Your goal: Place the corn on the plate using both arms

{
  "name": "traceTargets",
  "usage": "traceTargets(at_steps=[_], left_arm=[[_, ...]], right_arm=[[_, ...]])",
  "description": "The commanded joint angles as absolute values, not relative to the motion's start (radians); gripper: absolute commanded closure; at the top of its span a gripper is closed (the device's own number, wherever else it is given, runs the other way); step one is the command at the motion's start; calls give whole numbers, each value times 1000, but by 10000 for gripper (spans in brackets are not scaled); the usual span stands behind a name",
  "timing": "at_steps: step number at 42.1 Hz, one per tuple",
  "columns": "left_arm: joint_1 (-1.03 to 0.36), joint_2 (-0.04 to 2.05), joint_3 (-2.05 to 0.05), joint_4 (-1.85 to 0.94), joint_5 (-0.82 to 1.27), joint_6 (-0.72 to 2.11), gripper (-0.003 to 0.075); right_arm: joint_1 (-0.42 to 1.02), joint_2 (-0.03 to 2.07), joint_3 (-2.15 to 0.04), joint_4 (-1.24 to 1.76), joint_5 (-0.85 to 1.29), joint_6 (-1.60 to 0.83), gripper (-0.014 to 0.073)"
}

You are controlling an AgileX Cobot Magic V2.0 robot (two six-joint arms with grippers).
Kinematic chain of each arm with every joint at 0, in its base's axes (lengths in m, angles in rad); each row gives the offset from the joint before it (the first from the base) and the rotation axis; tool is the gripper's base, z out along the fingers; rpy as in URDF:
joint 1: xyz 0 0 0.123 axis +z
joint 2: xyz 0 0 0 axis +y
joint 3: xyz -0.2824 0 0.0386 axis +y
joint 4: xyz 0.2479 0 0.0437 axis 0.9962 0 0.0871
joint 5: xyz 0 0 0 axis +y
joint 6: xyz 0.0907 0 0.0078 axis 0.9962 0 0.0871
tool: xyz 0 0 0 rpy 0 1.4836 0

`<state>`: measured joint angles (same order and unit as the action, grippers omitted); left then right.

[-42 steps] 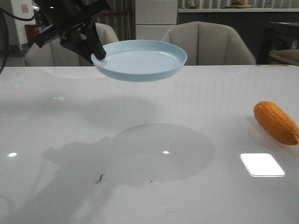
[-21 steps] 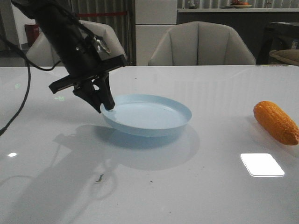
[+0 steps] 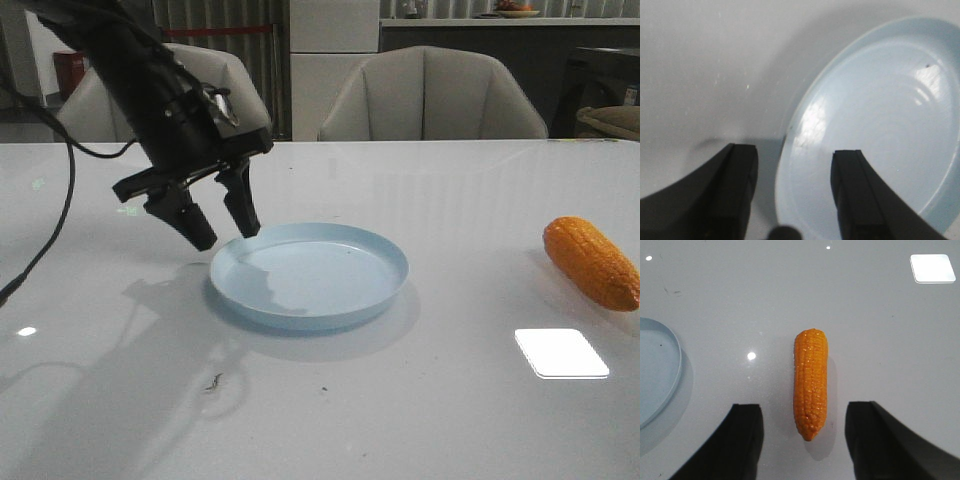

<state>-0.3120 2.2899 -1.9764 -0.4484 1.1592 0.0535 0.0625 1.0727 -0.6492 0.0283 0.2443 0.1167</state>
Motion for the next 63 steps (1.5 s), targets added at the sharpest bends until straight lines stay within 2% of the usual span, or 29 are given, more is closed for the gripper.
traceTargets(at_steps=[1,9,18,36,44,47,57,63], left_arm=[[-305,2221,-2093,-476,1164,65,300],[-267,2198,-2304,-445,1240,89,300],[-231,2124,-2494,-275,1268,87,302],[-229,1810,-2456,-29,1235,87,304],[-229,1669,-2215,85,1133,57,304],[-229,1592,-2051,118,1047,20,304],[-229,1229,-1316,135,653,-28,304],[-229,1032,-985,148,472,-32,304]], right_arm=[[62,1059,-683,34,175,114,115],[62,1059,-683,34,177,114,115],[62,1059,-683,34,176,114,115],[62,1059,-683,34,177,114,115],[62,1059,-683,34,177,114,115],[62,1059,-683,34,177,114,115],[62,1059,-683,34,180,114,115],[62,1059,-683,34,235,114,115]])
